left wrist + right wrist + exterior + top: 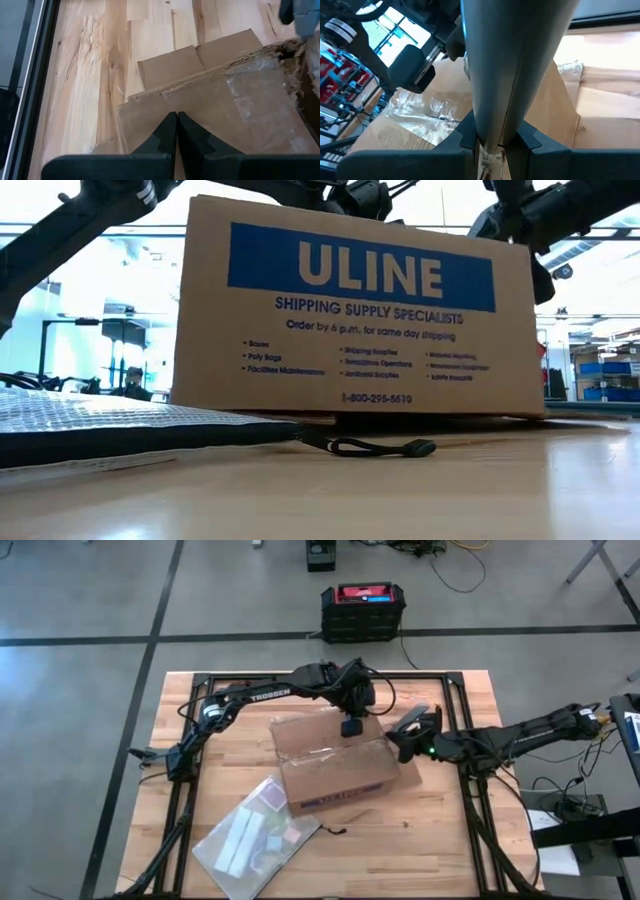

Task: Unpack boxes
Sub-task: Break down cardboard box until it is fully flat

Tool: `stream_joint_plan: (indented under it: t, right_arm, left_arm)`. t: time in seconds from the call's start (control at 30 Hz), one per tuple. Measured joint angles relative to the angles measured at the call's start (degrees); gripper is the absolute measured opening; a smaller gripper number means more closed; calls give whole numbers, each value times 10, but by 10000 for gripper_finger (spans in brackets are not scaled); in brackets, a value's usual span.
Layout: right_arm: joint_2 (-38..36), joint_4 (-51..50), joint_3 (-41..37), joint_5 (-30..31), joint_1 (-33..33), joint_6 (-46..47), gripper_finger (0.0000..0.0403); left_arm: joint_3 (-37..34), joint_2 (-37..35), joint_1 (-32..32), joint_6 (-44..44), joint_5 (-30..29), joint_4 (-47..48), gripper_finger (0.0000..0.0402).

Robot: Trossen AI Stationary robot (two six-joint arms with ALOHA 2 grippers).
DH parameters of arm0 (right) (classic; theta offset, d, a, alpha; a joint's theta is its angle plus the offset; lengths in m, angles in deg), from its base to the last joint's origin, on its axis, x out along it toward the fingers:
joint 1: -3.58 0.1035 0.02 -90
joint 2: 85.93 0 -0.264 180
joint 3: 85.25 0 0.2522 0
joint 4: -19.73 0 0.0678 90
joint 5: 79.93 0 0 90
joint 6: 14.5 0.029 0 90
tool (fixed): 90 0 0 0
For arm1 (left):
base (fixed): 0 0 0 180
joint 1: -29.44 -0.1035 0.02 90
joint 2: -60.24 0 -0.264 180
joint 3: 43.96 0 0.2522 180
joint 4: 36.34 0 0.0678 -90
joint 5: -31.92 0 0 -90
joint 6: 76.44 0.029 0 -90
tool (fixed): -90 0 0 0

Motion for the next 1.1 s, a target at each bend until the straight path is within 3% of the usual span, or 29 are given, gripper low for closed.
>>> stream_joint_plan:
  t: [0.67, 0.83, 1.1]
  right_arm:
    - [-45, -112, 2, -10, 1, 143, 40]
    - [-51, -115, 2, -20, 1, 142, 40]
    - [-76, -140, 20, 3, 1, 51, 40]
  left_arm:
    - [0, 0, 0, 5, -1, 8, 0]
    - [0, 0, 0, 7, 0, 8, 0]
    - [0, 0, 0, 7, 1, 8, 0]
